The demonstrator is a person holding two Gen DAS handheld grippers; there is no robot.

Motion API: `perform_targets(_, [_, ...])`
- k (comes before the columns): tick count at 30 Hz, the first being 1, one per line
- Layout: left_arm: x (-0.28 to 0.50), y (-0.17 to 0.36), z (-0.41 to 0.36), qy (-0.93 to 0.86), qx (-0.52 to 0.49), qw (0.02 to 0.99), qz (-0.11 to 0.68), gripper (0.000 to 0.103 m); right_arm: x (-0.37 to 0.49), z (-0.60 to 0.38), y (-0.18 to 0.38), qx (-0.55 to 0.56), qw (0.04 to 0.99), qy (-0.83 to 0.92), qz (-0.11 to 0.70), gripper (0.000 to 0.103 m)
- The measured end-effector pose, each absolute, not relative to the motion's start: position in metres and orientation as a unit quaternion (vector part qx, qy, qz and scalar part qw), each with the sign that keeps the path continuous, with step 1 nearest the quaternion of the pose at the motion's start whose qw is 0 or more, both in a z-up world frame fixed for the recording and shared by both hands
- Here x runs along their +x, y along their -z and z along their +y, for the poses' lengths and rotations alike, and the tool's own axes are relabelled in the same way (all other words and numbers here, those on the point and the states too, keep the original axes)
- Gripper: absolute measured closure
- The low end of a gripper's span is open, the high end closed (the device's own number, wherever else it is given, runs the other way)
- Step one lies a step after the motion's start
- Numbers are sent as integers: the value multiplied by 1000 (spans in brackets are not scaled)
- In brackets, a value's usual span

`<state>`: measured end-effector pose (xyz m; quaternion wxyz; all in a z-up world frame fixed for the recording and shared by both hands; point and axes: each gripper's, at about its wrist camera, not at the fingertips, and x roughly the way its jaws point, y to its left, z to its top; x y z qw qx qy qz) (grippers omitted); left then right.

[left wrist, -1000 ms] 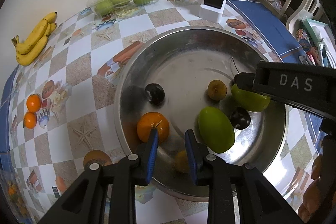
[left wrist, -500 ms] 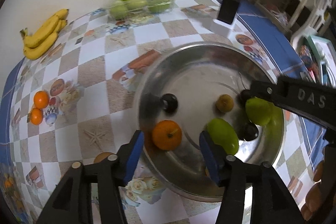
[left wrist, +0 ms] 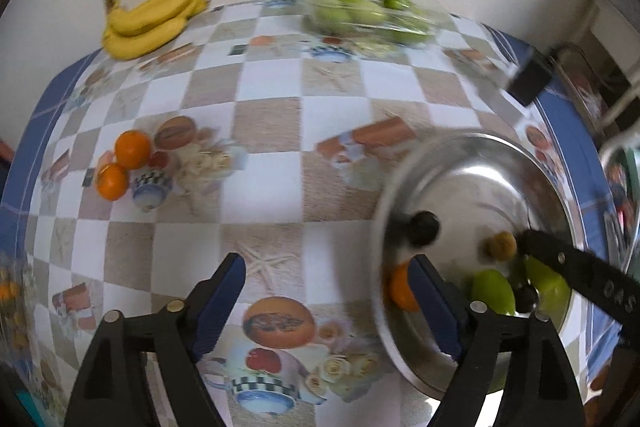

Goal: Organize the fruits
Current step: 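Open left tool to drop the yellow fruit while right tool releases the lime into the bowl, then withdraw both tools from the bowl back toward the fruit cluster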

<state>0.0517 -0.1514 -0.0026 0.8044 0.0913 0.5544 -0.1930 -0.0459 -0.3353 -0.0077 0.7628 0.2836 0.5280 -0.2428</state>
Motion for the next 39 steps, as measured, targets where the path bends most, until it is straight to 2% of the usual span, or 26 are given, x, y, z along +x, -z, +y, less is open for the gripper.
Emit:
perform_targets(4, [61,4,-139,175,72,808,557,9,-41,-329,7,273,766,237,531,28])
perform_targets(8, [66,3,-131,164,61,813,556,8,-37,-324,7,260,768,235,536,28])
perform_targets(11, [68,3,-127,156,56,816,554,1,-36,-322,7,255,769,236,537,27])
perform_targets(14, [70,3,-125,152,55,818,553,1,-35,-322,7,252,769,238,537,13])
perform_targets(19, [71,2,-123,145,54,823,547,0,-35,-322,5,250,773,238,532,8])
perform_targets(39, [77,-7,-109,138,58,833,533,0,-25,-308,1,234,788,219,526,7])
